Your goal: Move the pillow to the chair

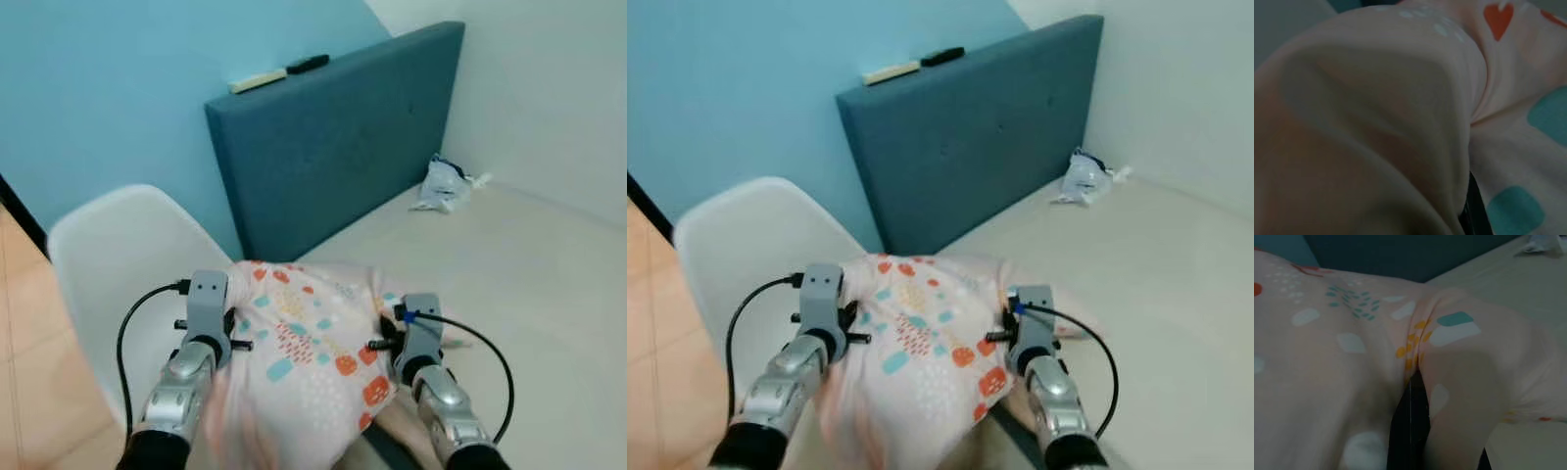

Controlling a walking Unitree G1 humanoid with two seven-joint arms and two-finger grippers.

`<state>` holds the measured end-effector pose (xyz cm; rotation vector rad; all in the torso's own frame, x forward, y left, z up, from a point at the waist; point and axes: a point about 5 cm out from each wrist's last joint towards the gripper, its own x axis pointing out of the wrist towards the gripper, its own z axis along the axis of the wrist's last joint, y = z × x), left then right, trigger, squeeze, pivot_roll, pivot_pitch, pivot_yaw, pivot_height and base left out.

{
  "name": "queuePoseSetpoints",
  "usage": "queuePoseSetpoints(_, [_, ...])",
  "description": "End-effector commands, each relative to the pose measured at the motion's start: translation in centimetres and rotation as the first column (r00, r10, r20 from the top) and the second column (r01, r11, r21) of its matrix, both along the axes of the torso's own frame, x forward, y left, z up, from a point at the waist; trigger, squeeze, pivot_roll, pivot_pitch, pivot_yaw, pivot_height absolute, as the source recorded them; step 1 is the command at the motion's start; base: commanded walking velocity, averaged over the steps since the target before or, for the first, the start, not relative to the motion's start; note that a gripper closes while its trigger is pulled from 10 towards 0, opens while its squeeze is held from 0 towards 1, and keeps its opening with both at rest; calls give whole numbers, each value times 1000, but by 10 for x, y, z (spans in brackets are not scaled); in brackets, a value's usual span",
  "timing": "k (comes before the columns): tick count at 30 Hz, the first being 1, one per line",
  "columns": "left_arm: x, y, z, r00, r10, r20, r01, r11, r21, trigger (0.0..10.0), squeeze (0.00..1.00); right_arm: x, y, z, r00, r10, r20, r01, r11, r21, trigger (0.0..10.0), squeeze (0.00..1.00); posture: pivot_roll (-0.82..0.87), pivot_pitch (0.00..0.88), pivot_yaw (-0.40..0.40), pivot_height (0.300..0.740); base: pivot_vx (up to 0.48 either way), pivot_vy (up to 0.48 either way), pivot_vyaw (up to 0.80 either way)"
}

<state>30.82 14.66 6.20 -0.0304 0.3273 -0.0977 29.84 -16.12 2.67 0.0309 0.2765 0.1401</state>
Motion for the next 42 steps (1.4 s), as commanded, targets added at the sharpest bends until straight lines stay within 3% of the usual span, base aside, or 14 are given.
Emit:
queuePoseSetpoints(1, [0,2,0,1000,15,-15,-16,1000,-14,10000,0,5,12,8,998,43,36,-43,999,19,10000,0,13,44,56,740,0,0,0])
queuePoseSetpoints(6, [-1,4,-4,998,31,-47,-31,1000,-5,10000,0,5,13,8,998,52,37,-53,998,22,10000,0,14,46,52,740,0,0,0])
queuePoseSetpoints(14, [-2,7,-4,998,49,-42,-49,999,-3,10000,0,4,13,8,998,58,34,-59,998,21,10000,0,19,53,46,740,0,429,0])
queuePoseSetpoints(30, [-3,9,-1,998,66,-19,-66,998,4,10000,0,5,16,8,995,92,39,-92,996,-10,10000,0,28,55,41,740,0,0,0])
queuePoseSetpoints(42, [-1,6,0,998,56,-30,-55,998,21,10000,0,9,17,13,993,104,56,-102,994,-29,10000,0,28,61,47,740,0,0,800])
